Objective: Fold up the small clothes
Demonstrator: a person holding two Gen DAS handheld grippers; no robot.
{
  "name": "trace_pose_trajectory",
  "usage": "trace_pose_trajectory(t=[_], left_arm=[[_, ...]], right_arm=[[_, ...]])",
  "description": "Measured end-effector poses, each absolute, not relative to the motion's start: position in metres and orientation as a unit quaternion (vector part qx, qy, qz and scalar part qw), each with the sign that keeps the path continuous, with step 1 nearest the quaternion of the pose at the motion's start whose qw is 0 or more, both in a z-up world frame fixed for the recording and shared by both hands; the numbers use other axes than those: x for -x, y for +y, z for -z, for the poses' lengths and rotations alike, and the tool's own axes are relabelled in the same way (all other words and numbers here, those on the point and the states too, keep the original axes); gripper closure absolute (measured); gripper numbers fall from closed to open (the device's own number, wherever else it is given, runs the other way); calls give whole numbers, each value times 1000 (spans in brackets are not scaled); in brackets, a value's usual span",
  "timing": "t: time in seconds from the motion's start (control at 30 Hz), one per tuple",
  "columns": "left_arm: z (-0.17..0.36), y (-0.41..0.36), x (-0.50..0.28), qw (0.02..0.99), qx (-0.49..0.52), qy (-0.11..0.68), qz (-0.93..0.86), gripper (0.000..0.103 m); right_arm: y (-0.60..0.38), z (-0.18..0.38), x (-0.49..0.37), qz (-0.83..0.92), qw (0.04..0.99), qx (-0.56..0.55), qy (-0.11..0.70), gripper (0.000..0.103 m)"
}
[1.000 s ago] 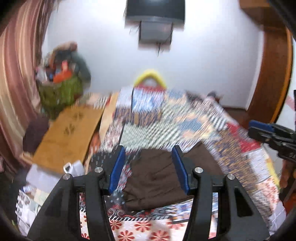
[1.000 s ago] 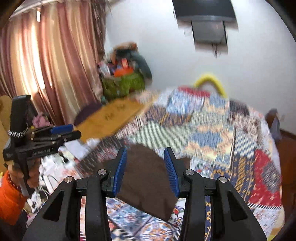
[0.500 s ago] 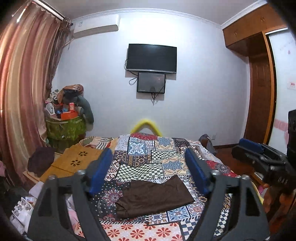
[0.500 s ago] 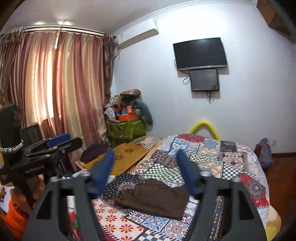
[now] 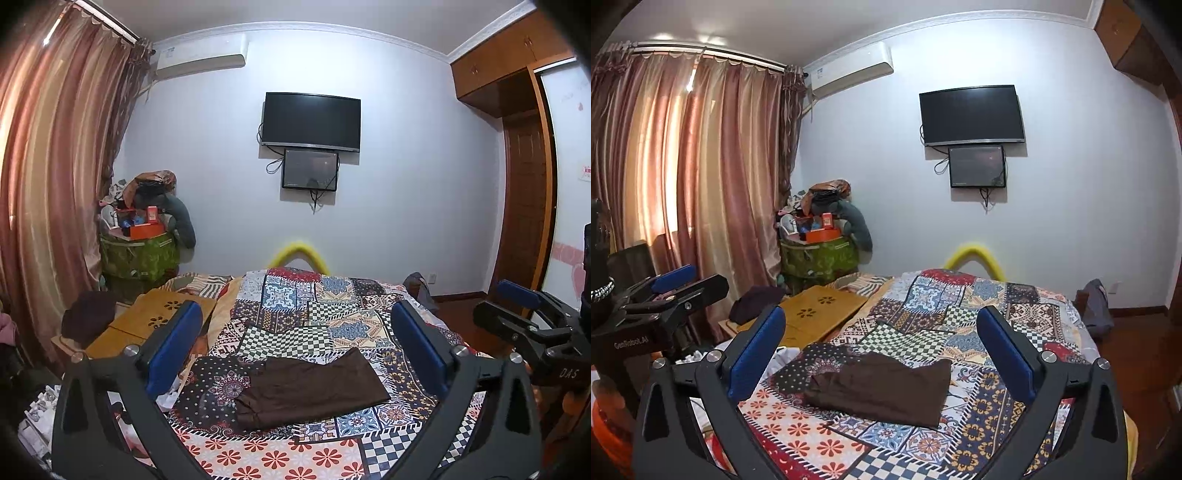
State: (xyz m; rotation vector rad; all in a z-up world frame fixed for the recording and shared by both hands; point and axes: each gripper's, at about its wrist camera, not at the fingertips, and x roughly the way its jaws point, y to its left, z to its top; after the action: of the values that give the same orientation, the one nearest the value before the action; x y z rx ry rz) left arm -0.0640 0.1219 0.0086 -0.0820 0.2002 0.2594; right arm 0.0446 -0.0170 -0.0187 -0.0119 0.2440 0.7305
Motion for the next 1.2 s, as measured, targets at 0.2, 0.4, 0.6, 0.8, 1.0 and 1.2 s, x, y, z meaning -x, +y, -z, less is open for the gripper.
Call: trace_pose_trajectory(t=[0.2,0.4,0.6,0.8,1.0,1.2], left_arm=[[-7,124,62,986,40,101,-129,0],[-5,121,60,985,36,104,-132,0],[-3,119,58,985,31,107,-132,0],[-3,118,58,985,30,107,-131,0],[-3,118,57,986,30,107,-128,0],[-3,117,57,986,30,107,-126,0]], right_arm=[[-18,22,-43,-356,926,8,123,0],[-18,22,-42,-355,926,8,127,0],[-19,22,-43,-353,926,8,131,0],[-20,20,-42,-350,927,9,132,0],[-21,20,-42,-349,928,9,132,0],[-21,20,-43,-348,928,9,132,0]])
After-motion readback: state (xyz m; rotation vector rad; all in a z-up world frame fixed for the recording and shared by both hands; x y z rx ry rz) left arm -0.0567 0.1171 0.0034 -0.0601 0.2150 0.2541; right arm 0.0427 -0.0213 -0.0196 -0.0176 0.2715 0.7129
